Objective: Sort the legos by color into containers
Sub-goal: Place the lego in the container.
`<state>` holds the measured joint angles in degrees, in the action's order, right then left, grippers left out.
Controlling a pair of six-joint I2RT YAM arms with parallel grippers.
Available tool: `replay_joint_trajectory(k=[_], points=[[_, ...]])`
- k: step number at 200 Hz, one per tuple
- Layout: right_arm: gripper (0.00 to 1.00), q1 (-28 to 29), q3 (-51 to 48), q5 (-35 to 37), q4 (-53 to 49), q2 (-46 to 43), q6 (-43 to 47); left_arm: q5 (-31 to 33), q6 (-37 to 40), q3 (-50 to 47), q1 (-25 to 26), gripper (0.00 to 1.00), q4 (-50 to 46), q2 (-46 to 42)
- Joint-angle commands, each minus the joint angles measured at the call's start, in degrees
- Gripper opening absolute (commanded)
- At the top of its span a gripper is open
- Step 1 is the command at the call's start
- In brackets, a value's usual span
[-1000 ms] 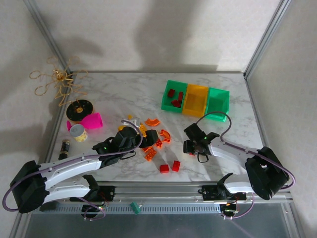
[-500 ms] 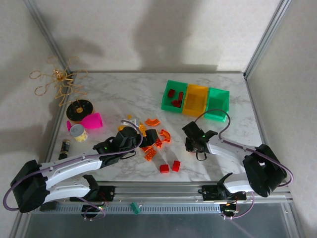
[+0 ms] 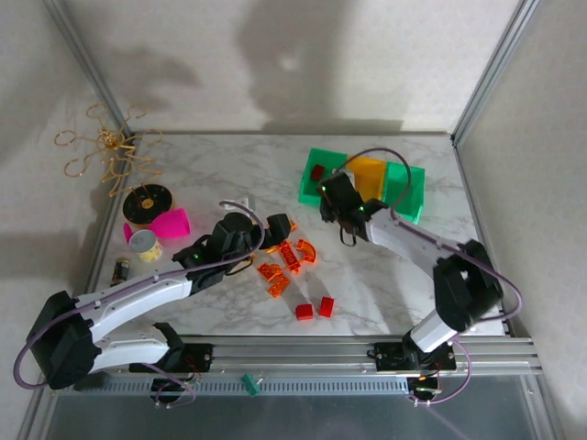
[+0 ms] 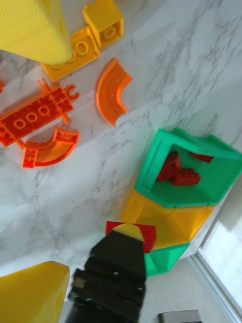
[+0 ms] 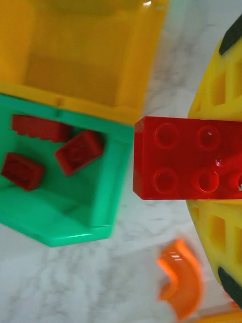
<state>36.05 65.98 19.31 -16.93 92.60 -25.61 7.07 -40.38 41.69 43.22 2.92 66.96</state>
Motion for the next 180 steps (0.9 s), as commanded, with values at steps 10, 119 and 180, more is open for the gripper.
replay_joint_trajectory(k=[10, 119, 180], points=[[0.28, -3.24, 10.5, 0.18, 5.69, 10.3, 5.15, -1.71, 2.11, 2.57, -3.58, 1.0, 1.13, 2.13], [0.55, -5.62, 27.27, -1.95, 1.02, 21.13, 8.64, -4.62, 2.86, 3.07, -7.76, 1.0, 0.21, 1.87], [0.65, -1.67, 7.1, -6.87, -2.11, 3.43, 4.99, -6.43, 0.74, -1.01, -6.53, 1.0, -3.28, -3.01]])
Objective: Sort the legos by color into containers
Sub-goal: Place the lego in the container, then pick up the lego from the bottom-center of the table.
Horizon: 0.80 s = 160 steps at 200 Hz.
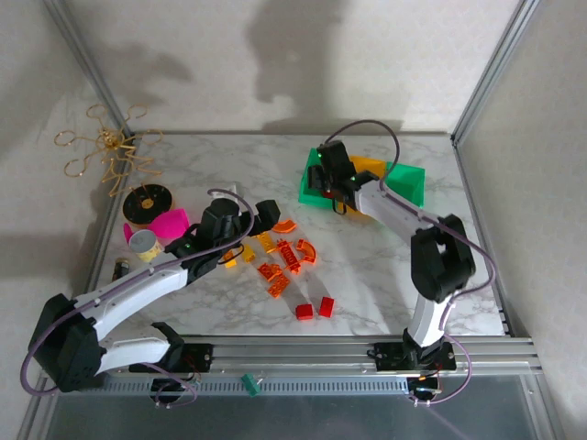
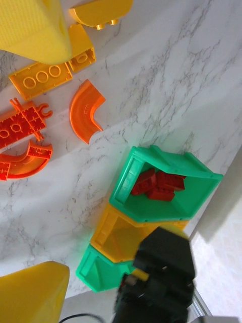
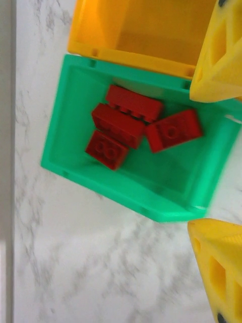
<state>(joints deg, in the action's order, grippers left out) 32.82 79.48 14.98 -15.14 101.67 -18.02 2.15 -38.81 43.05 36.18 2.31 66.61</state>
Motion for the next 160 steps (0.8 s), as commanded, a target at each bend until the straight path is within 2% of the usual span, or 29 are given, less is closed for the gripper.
replay_joint_trajectory(k=[1, 25, 49, 94, 130, 160], points=[[0.66, 1.69, -6.73, -2.52, -4.14, -5.89, -2.79, -1.57, -0.88, -2.36, 0.53, 1.0, -2.8, -2.73], [0.7, 3.97, -13.08, -1.85, -9.43, -11.15, -7.78, -2.09, -1.34, -3.95, 2.09, 1.0, -4.99, -4.4], [0.76, 8.89, -21.27, 1.19, -11.72, -16.83, -13.8, -0.73, -2.38, -5.87, 4.2, 1.0, -6.94, -6.41], [0.81, 15.1, -32.89, 1.0, -15.22, -25.74, -27.29, 0.22, -4.1, -9.36, 7.89, 1.0, -8.07, -9.05], [0.83, 22.33, -38.27, 1.03, -16.59, -30.17, -39.14, 1.28, -6.41, -12.76, 10.74, 1.0, -7.66, -10.65], [0.79, 25.2, -40.28, -2.57, -15.89, -29.27, -42.83, 1.88, -7.26, -13.63, 11.75, 1.0, -7.67, -11.55]])
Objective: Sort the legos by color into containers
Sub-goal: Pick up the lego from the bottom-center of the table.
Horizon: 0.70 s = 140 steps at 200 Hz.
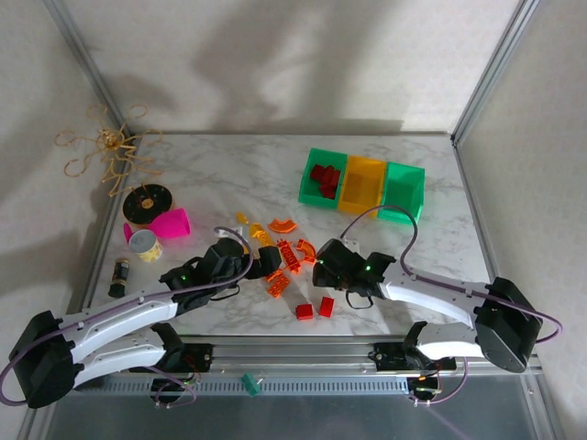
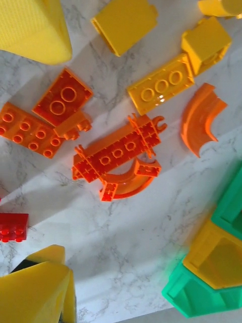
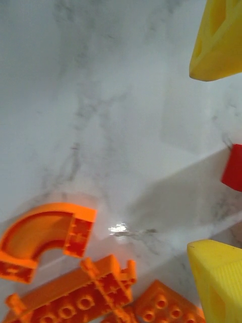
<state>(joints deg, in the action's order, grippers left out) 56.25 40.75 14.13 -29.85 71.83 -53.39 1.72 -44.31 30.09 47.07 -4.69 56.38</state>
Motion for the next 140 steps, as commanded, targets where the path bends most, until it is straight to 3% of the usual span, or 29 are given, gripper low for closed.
replay_joint_trajectory(k=[1, 77, 140], points=[[0.79, 1.85, -1.55, -1.73, -1.27, 0.62, -7.54, 2.41, -1.75, -0.7, 0.89, 1.0, -0.76, -1.34], [0.6, 10.73, -1.24, 0.0, -3.06, 7.71, -15.26, 4.45, -1.98, -0.88, 1.58, 1.0, -1.25, -1.88], [0.41, 11.45, -1.3, 0.37, -0.17, 10.83, -14.49, 4.97, -1.65, -0.5, 1.72, 1.0, -1.02, -1.46]])
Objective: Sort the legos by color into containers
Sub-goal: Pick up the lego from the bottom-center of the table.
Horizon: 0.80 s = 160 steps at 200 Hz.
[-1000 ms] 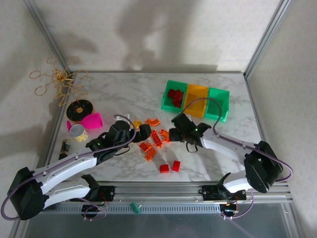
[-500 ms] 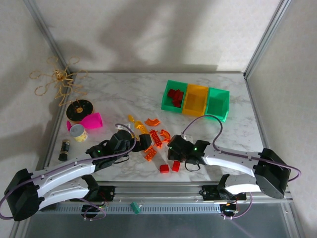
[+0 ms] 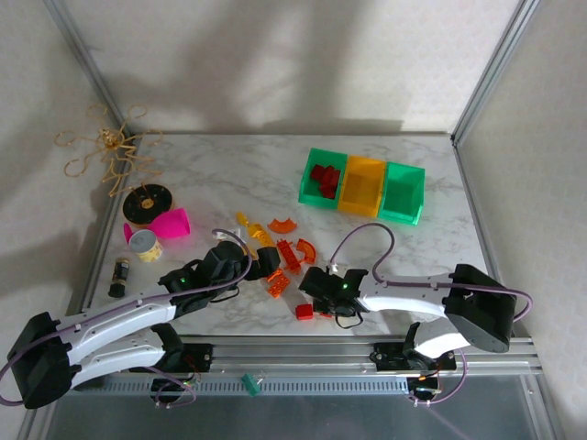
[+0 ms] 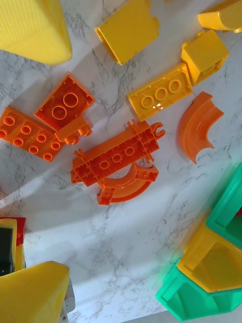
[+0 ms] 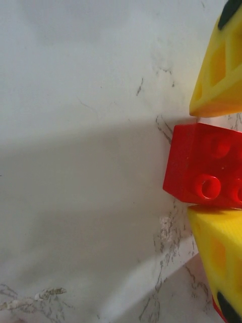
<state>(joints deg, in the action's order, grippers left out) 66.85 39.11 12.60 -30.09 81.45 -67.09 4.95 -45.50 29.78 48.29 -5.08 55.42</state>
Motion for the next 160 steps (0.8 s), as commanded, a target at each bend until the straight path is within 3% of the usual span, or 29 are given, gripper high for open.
replay_joint_trajectory(k=[1, 32, 70, 98, 139, 160], points=[[0.41, 0.84, 0.34, 1.95, 0.05, 1.28, -0.73, 1.73, -0.52, -0.18, 0.49, 1.0, -0.63, -0.49], [0.31, 0.78, 2.28, 4.89, -2.37, 0.66, 0.59, 2.45, -0.81, -0.36, 0.53, 1.0, -0.57, -0.93], [0.29, -1.46, 6.67, 10.74, -6.51, -2.23, 5.59, 4.51, 0.17, 1.83, 0.37, 1.0, -0.9, -1.56], [0.3, -6.66, 9.64, 13.79, -5.89, -3.77, 11.92, 7.08, 1.59, 4.07, -0.08, 1.0, -1.85, -0.8], [0.32, -17.06, 16.06, 17.04, 2.93, -1.51, 25.64, 7.18, 2.92, 6.46, -1.57, 1.0, 0.19, 1.27], [0.31, -23.87, 18.64, 14.05, 11.42, 1.69, 32.45, 7.96, 3.96, 8.43, -2.73, 1.0, 0.15, 2.8]])
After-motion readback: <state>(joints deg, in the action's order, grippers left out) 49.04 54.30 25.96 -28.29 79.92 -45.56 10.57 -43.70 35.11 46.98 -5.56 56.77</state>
